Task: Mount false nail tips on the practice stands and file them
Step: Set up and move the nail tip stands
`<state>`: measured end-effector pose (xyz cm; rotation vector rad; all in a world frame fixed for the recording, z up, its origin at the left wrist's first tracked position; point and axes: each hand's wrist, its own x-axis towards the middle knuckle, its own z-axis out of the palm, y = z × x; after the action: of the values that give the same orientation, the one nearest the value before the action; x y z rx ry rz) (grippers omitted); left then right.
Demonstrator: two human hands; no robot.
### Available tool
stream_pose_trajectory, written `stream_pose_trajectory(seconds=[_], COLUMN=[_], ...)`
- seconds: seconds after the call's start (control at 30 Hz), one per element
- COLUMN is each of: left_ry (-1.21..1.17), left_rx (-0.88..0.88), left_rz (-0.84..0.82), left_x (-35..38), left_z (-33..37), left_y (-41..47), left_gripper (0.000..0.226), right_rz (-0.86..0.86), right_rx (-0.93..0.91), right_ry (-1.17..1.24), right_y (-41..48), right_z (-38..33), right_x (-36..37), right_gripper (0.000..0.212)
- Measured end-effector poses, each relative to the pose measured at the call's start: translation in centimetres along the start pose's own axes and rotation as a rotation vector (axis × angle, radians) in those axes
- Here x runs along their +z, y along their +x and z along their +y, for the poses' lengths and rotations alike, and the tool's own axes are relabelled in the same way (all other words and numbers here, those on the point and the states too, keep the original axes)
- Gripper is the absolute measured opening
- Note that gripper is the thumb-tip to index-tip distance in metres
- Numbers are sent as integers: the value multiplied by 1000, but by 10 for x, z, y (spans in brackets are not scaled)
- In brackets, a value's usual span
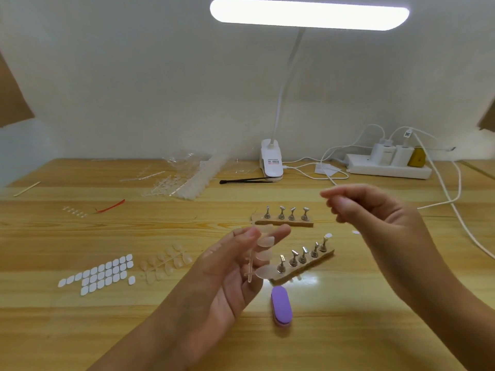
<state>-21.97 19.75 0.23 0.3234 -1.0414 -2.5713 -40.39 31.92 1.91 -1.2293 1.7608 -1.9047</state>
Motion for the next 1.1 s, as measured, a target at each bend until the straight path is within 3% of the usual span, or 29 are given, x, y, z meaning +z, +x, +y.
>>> stream_pose_trajectory(seconds=[0.17, 0.4, 0.57, 0.9, 1.1], left_ry=[-25, 22, 15, 100, 225], left_rx=[-25, -74, -41, -44, -26], left_rz=[-60, -51, -1, -22, -136], left_x=[1, 3, 5, -2, -2], left_z=[-1, -6, -9, -11, -11], left_y=[-2, -4, -2, 1, 1], left_gripper=[42, 39, 14, 29, 31], right_rz=[-178, -275, -354, -402, -402], right_rx=[-143, -204, -141, -57, -89], right_ry=[-276, -381, -361, -291, -290], right_y=[-3, -5, -3, 0, 2], right_z=[-3, 9, 7, 10, 12], right_x=[3, 11, 7, 3, -1], right_gripper=[17, 21, 21, 28, 31])
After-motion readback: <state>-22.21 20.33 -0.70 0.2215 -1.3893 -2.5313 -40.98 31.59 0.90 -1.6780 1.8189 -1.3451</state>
